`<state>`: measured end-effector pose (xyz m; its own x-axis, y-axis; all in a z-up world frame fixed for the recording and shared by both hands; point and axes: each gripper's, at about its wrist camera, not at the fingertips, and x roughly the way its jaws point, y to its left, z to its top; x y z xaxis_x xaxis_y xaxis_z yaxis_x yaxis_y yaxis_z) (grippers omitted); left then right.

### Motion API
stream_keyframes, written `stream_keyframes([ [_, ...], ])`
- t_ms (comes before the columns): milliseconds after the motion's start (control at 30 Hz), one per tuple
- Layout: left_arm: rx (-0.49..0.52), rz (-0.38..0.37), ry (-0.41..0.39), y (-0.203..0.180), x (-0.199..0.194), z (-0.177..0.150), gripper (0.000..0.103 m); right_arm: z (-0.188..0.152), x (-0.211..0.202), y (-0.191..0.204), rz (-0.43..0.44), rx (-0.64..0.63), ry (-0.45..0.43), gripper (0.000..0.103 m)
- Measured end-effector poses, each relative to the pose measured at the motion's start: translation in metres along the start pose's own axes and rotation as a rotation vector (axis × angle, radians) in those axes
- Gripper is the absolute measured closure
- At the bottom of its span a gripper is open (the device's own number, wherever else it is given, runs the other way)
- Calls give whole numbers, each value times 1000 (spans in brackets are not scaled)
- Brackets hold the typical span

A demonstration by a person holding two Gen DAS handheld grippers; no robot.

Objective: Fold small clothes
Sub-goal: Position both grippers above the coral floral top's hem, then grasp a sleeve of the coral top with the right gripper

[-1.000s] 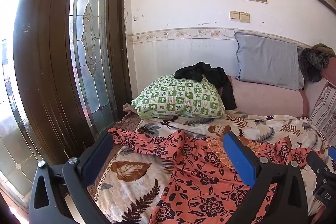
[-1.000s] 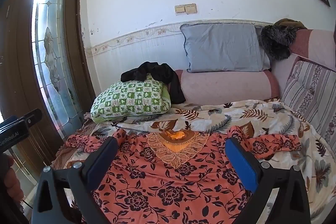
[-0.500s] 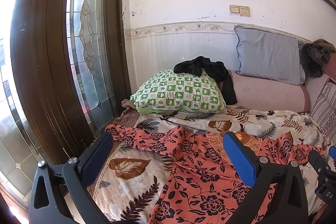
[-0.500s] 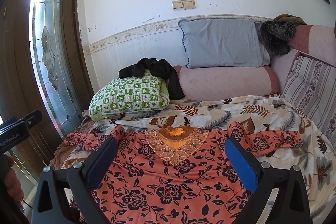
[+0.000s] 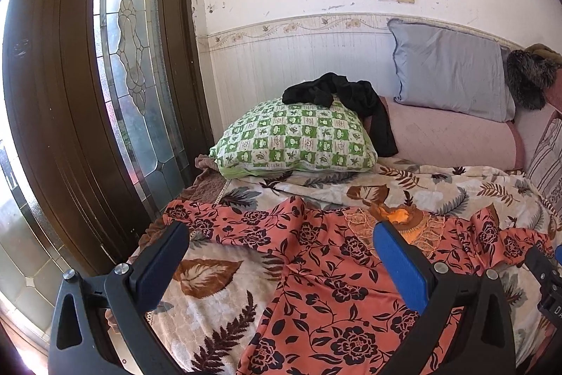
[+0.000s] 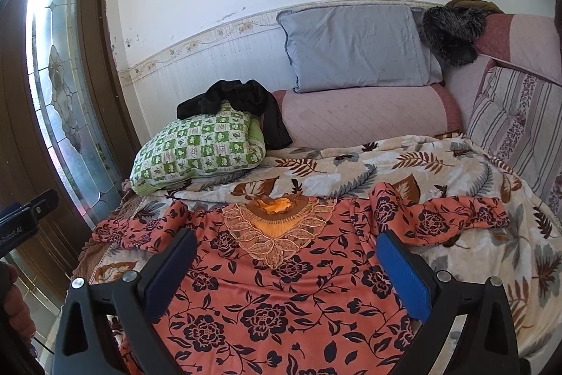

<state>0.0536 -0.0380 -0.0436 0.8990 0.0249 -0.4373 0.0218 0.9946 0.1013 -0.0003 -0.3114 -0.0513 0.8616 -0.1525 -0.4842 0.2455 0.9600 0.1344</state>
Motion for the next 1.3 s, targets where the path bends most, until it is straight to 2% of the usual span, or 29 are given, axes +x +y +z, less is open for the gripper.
stream_keyframes([
  [100,17,-3,24,-15,19,-3,0,-2,20,-26,-19,70,39,0],
  [167,53,1,57,-27,33,-6,0,-2,35,-45,-34,110,26,0],
  [333,121,-6,121,-59,69,-15,0,-8,67,-104,-107,195,79,0],
  [467,155,-74,201,-87,113,-28,0,-19,88,-174,-105,321,128,0],
  [567,155,-171,298,-106,157,-46,0,-35,102,-244,-77,534,159,0],
  [667,140,-257,380,-119,202,-70,0,-64,112,-315,-15,844,158,0],
  [733,108,-290,434,-126,221,-89,0,-84,124,-350,-6,1043,167,2],
  [800,86,-300,484,-128,236,-105,0,-92,140,-371,23,1148,174,8],
  [867,85,-302,546,-130,247,-114,0,-87,156,-385,11,1168,158,9],
  [967,88,-276,541,-122,259,-120,0,-75,183,-404,24,1174,121,17],
  [1033,85,-257,531,-116,262,-122,0,-73,203,-416,-38,1171,145,21],
  [1100,91,-261,532,-116,263,-124,0,-75,215,-425,-73,1189,138,38],
  [1133,105,-253,528,-117,263,-125,0,-71,218,-426,-87,1172,132,41],
  [1167,126,-244,517,-120,262,-126,0,-65,221,-426,-108,1139,134,49],
  [1200,150,-236,501,-122,263,-127,0,-61,222,-427,-129,1096,137,73],
  [1233,170,-228,483,-124,261,-127,0,-59,224,-427,-162,1058,146,83],
  [1300,205,-206,446,-127,258,-124,0,-49,219,-420,-226,990,116,91],
])
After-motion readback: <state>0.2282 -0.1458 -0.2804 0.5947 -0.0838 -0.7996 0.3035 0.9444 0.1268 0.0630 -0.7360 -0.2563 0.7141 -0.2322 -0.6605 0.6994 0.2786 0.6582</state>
